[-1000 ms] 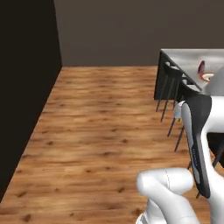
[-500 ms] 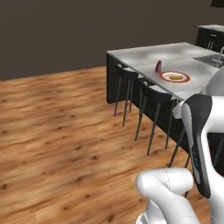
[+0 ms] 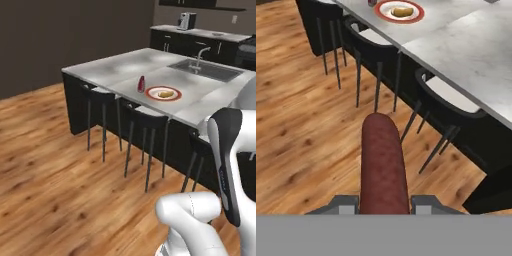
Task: Move the hot dog bun to the plate on the dining table and place the condiment next to that plate. Then navigate to the fridge and take the sausage and place it on the plate as well.
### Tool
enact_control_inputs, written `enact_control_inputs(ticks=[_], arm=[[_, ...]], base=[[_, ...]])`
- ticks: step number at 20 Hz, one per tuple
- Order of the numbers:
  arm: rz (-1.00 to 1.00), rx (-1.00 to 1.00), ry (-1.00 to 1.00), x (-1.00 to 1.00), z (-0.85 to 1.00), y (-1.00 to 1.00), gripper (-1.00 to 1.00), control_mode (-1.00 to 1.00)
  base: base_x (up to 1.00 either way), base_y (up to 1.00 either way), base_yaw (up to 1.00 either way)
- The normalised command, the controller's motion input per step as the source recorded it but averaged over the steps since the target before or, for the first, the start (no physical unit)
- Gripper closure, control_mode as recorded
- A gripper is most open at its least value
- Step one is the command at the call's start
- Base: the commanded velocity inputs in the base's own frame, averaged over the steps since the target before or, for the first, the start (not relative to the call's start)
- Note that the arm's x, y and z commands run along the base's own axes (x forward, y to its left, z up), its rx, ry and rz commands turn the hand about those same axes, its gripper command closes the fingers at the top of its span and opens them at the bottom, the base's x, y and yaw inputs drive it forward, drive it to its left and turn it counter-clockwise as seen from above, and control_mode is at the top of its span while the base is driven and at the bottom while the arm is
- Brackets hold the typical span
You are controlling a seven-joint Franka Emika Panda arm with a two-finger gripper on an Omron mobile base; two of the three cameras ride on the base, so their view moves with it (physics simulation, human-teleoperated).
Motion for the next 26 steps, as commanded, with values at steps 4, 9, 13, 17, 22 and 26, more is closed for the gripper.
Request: enact_control_inputs(ticks=[4,9,13,17,22,26], arm=[[0.0,0.0,0.0,0.0,0.0,0.0,1.0,1.0],[0.0,0.0,0.0,0.0,0.0,0.0,1.0,1.0],[0.0,0.0,0.0,0.0,0.0,0.0,1.0,1.0],[0.0,0.0,0.0,0.0,0.0,0.0,1.0,1.0],[0.0,0.0,0.0,0.0,0.0,0.0,1.0,1.0],[0.0,0.0,0.0,0.0,0.0,0.0,1.0,1.0]], base=[[0.87,0.49,-0.59],[0.65,0.75,-0.6],[0.56,0.93,-0.57],[0.65,0.87,-0.53],[0.75,0.83,-0.45],[0.79,0.84,-0.4]])
